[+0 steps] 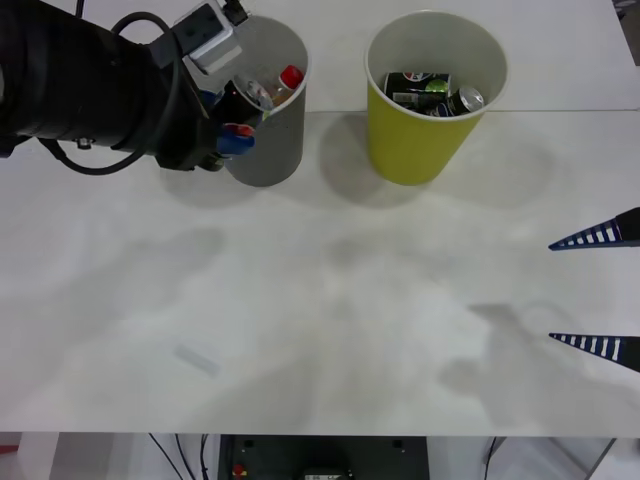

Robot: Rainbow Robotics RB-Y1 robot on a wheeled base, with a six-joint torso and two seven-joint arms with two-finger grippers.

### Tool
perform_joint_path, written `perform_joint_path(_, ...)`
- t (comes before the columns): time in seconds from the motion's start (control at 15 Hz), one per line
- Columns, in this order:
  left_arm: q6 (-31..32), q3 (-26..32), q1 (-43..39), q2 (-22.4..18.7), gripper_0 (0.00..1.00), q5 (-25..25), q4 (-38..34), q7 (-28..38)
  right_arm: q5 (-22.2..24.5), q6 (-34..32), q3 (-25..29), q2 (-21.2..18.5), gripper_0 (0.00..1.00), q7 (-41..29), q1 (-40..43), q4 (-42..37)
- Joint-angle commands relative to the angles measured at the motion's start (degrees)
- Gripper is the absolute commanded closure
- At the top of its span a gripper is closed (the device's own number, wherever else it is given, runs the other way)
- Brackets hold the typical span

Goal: Put the can into the green bin and the plastic bottle into the gray bin

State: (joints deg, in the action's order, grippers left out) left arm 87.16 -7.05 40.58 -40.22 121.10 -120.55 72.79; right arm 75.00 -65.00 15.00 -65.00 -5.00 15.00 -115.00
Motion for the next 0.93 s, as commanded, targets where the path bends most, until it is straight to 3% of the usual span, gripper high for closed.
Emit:
perform_joint_path(0.07, 2.8, -2.0, 6.5, 3.1, 0.98, 0.8, 3.8, 0.2, 0.0, 0.0, 0.0, 0.0, 0.0, 0.0, 0.0, 0.0)
perform_joint_path(0.47, 2.8, -5.6, 20.0, 13.2, 0.96, 4.9, 15.6, 2.7, 0.0, 0.0, 0.0, 0.0, 0.0, 0.0, 0.0, 0.0)
perform_joint_path(0.67, 2.8, -10.4, 30.7, 16.1, 0.96, 5.8, 27.1, 2.8, 0.0, 0.0, 0.0, 0.0, 0.0, 0.0, 0.0, 0.0)
perform_joint_path(0.93, 2.8, -10.8, 41.8, 21.8, 0.95, 7.6, 43.9, 2.7, 0.0, 0.0, 0.0, 0.0, 0.0, 0.0, 0.0, 0.0)
